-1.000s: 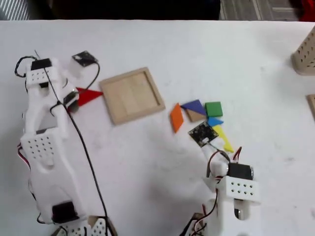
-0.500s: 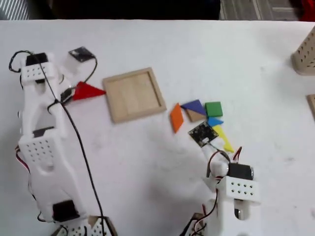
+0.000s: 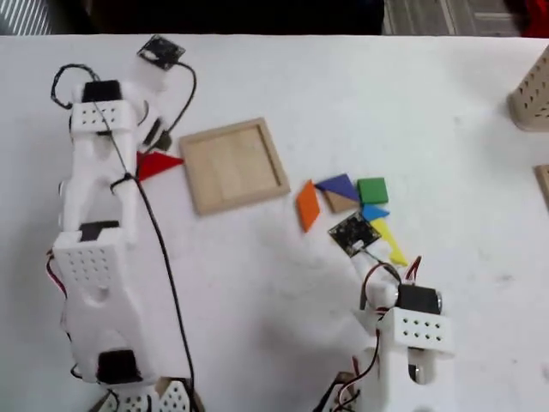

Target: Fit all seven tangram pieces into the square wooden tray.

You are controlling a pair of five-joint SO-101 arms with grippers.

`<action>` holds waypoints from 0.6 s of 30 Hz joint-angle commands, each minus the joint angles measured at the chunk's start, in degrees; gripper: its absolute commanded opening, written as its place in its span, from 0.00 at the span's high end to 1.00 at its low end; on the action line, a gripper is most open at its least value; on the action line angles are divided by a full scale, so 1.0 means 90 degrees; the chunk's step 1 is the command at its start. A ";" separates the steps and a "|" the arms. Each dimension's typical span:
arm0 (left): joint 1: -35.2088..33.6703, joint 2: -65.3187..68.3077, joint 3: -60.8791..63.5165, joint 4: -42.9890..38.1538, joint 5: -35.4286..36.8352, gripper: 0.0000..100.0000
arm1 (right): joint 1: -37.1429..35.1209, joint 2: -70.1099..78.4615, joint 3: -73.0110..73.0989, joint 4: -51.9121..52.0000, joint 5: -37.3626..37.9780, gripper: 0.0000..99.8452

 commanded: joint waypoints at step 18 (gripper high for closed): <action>-0.0484 0.0562 -0.0059 0.0869 -0.1426 0.90 | -0.0073 -0.0093 -0.0039 -0.0083 -0.0049 0.98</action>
